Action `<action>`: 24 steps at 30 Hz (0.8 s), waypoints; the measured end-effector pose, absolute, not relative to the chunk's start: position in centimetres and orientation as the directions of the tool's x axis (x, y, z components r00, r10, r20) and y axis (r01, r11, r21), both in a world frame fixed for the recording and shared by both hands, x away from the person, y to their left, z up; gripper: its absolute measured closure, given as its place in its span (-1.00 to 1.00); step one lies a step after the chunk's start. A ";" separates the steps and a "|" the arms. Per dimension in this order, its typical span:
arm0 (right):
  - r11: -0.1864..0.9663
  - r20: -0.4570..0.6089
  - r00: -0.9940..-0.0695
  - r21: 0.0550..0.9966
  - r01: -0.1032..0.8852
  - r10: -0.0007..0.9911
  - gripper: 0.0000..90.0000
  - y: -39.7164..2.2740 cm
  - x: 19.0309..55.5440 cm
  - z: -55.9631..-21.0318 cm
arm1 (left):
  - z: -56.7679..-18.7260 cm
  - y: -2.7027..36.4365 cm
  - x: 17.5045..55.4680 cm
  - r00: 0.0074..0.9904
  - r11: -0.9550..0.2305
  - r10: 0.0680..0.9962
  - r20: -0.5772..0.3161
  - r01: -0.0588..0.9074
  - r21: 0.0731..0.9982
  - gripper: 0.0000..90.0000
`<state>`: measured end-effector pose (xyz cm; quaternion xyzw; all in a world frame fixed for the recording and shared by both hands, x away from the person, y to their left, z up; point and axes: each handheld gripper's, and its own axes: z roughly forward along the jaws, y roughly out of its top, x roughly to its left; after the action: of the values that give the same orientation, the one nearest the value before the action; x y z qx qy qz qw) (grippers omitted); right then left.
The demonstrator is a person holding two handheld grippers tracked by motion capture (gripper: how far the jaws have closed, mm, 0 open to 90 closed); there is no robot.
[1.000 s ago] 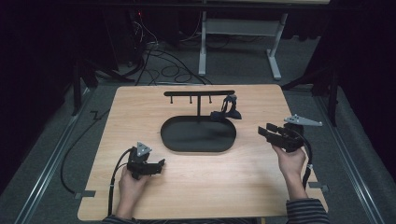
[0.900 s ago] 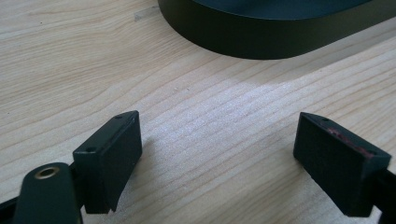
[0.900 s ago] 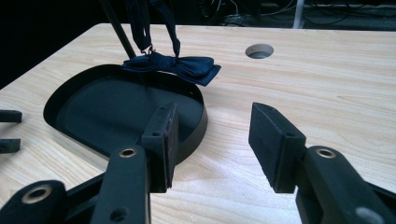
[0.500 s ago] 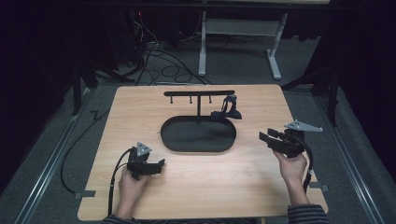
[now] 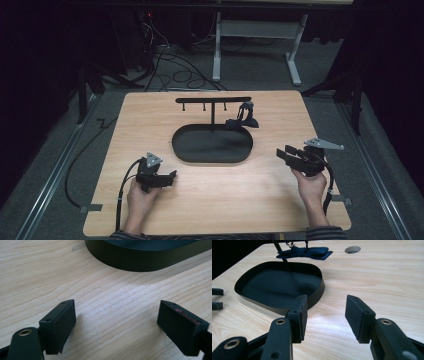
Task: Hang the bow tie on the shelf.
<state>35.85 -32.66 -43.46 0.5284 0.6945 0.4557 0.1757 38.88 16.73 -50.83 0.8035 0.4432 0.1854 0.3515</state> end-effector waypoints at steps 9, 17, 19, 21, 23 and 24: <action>0.008 0.265 -0.369 0.803 0.596 0.891 0.20 -32.8 35.2 -44.9 | -50.8 16.7 38.9 0.539 -0.361 0.842 -0.013 0.582 0.729 -0.65; 0.002 0.285 -0.372 0.792 0.611 0.883 0.20 -32.4 35.1 -45.9 | -50.8 16.7 38.9 0.539 -0.361 0.842 -0.013 0.582 0.729 -0.65; 0.002 0.286 -0.373 0.792 0.610 0.883 0.20 -32.4 35.1 -46.0 | -50.8 16.7 38.9 0.539 -0.361 0.842 -0.013 0.582 0.729 -0.65; -0.001 0.290 -0.376 0.793 0.610 0.880 0.20 -32.3 35.0 -46.3 | -50.8 16.7 38.9 0.539 -0.361 0.842 -0.013 0.582 0.729 -0.65; -0.003 0.294 -0.375 0.789 0.614 0.879 0.20 -32.2 35.0 -46.5 | -50.8 16.7 38.9 0.539 -0.361 0.842 -0.013 0.582 0.729 -0.65; -0.003 0.294 -0.375 0.789 0.614 0.879 0.20 -32.2 35.0 -46.5 | -50.8 16.7 38.9 0.539 -0.361 0.842 -0.013 0.582 0.729 -0.65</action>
<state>34.97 -32.22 -46.51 0.5401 0.6912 0.4578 0.1448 38.87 16.73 -50.82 0.8038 0.4429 0.1853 0.3513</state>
